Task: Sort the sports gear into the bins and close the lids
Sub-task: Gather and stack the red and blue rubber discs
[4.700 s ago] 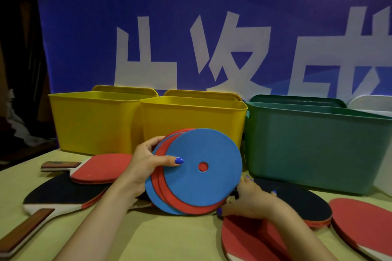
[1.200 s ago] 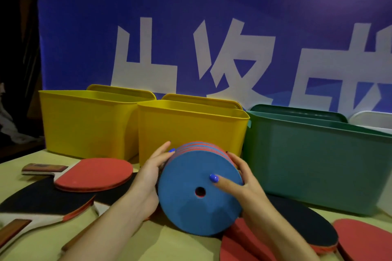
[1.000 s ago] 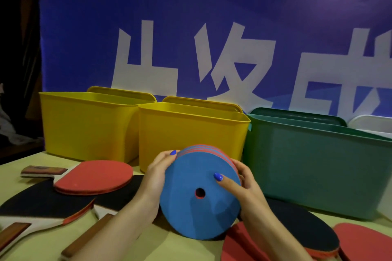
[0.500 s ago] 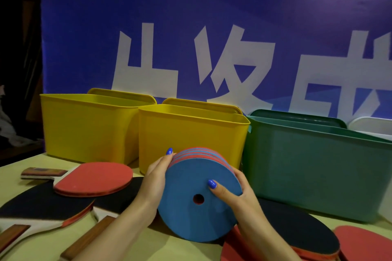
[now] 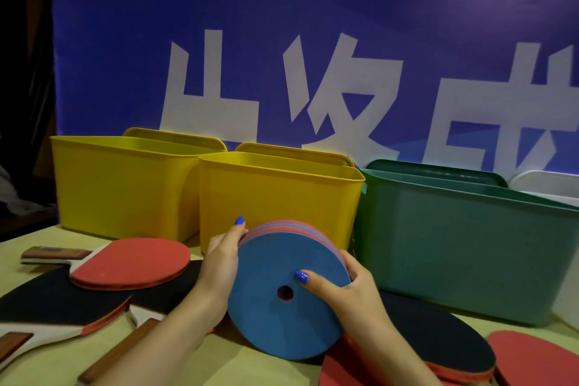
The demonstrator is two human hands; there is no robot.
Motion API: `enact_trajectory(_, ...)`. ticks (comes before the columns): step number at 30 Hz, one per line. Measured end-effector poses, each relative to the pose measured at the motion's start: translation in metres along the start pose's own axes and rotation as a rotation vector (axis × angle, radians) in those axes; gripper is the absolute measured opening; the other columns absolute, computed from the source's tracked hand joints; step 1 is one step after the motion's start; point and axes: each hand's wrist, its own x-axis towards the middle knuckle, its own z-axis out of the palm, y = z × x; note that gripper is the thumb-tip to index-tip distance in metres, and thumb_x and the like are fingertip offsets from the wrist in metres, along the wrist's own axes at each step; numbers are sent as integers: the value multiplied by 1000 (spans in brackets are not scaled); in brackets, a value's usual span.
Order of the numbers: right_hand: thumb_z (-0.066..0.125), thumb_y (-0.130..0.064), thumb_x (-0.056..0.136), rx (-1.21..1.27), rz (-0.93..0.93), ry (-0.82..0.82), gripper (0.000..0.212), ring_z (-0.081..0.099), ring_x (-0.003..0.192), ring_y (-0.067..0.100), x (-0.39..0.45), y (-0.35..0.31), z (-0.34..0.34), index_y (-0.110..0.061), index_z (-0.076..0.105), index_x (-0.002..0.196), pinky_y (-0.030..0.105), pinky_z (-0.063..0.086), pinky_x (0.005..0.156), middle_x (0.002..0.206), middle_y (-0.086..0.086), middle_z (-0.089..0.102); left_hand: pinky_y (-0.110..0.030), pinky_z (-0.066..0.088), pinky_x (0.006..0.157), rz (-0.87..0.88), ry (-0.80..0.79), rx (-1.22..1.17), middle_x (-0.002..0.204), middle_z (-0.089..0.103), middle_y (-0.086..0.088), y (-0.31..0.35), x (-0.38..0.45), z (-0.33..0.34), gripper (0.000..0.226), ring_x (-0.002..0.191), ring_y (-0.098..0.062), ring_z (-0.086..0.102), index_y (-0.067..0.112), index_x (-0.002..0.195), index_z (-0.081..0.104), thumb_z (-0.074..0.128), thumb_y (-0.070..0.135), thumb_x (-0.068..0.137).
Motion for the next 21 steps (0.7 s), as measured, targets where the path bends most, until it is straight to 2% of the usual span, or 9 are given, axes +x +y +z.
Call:
enact_trajectory(1, 86, -41, 46, -15, -9, 17, 54, 69, 81, 17, 0, -1, 1, -20, 66, 92, 41, 59, 72, 87, -5, 73, -41, 44, 70, -4, 5, -2, 91, 61, -26, -2, 3, -2, 49, 84, -35, 58, -8, 99, 58, 41, 38, 98)
enact_trajectory(5, 88, -36, 50, -10, 8, 96, 48, 70, 75, 19, -1, -3, 5, -15, 67, 87, 41, 59, 68, 81, -2, 73, -36, 47, 67, -37, -19, -29, 75, 66, -15, -4, 6, -4, 56, 72, -29, 62, 4, 77, 63, 38, 53, 90)
enact_trajectory(7, 84, -34, 49, 50, 58, 153, 46, 70, 73, 21, -3, -3, 2, -12, 68, 86, 39, 59, 64, 78, 0, 74, -39, 50, 74, -108, -75, -33, 87, 70, -18, -8, 7, -6, 60, 77, -28, 67, 3, 89, 66, 39, 56, 87)
enact_trajectory(9, 86, -33, 48, 123, 127, 190, 48, 71, 73, 25, -7, -4, -3, -10, 69, 88, 40, 59, 64, 78, 5, 74, -44, 49, 88, -195, -175, -18, 108, 69, -19, -10, 2, -5, 60, 95, -31, 68, 6, 107, 67, 47, 56, 81)
enact_trajectory(11, 89, -28, 52, 197, 190, 217, 47, 71, 74, 28, -10, -6, -8, -9, 70, 90, 41, 59, 66, 79, 9, 74, -41, 52, 87, -266, -268, -53, 114, 69, -11, -9, -3, -5, 62, 101, -24, 68, 15, 111, 66, 72, 56, 65)
enact_trajectory(13, 85, -24, 59, 283, 243, 251, 38, 71, 75, 31, -13, -10, -13, -7, 70, 89, 43, 59, 68, 78, 11, 74, -40, 57, 78, -327, -376, -119, 113, 69, -11, -10, -4, -4, 91, 98, -25, 69, 16, 112, 65, 94, 47, 31)
enact_trajectory(15, 82, -25, 62, 358, 303, 276, 35, 71, 75, 33, -14, -13, -16, -7, 70, 89, 43, 58, 68, 79, 12, 74, -44, 59, 71, -350, -448, -228, 112, 69, -14, -14, -6, -1, 104, 93, -30, 70, 15, 113, 64, 97, 32, 16)
enact_trajectory(18, 82, -30, 63, 404, 368, 289, 40, 70, 77, 35, -16, -17, -16, -6, 69, 92, 47, 58, 72, 80, 14, 74, -49, 56, 73, -338, -431, -269, 108, 70, -16, -17, -12, 5, 108, 89, -32, 70, 16, 112, 63, 97, 21, 10)
enact_trajectory(21, 80, -31, 66, 383, 382, 278, 39, 70, 77, 34, -16, -17, -17, -5, 69, 93, 44, 58, 69, 79, 14, 74, -46, 55, 79, -303, -373, -159, 105, 71, -17, -18, -17, 10, 95, 92, -36, 69, 16, 116, 62, 87, 15, 24)
